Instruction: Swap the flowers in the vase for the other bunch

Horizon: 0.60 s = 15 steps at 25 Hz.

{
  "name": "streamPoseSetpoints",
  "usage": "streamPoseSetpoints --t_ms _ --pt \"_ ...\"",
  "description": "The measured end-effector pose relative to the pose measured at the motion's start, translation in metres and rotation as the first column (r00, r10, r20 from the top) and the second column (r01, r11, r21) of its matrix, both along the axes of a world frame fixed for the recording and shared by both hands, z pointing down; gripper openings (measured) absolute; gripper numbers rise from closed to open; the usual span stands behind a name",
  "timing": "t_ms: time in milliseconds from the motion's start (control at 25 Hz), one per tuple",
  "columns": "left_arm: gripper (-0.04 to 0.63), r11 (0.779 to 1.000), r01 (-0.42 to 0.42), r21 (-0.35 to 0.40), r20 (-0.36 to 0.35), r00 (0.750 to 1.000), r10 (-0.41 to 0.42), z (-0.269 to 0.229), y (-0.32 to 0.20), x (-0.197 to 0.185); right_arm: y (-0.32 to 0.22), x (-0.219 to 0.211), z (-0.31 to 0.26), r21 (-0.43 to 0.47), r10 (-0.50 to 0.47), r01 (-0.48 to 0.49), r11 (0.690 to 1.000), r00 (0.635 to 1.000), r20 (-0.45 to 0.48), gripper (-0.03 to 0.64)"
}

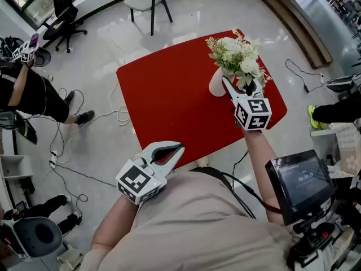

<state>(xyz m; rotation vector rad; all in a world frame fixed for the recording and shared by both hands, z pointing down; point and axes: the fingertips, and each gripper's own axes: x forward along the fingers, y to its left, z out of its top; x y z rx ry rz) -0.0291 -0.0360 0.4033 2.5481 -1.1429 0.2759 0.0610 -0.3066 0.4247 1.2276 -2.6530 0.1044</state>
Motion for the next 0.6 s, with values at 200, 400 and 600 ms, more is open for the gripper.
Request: streamPoseSetpoints --t_ms 200,400,600 --pt "0.008 1.0 -0.023 -0.002 -0.006 1.0 0.023 0.002 0.008 -0.002 0.012 0.004 0.004 -0.015 0.021 -0.021 1.0 1.0 0.008 0.324" --pt "0.008 0.998 -0.057 -0.001 -0.01 0.998 0.057 0.001 0.02 -0.005 0.033 0.013 0.008 -0.039 0.051 -0.051 0.998 0.999 0.008 0.324" --pt "0.008 0.996 -0.094 0.0 -0.01 0.995 0.094 0.005 0.033 -0.009 0.062 0.022 0.015 -0.052 0.078 -0.078 0.996 0.997 0.002 0.322"
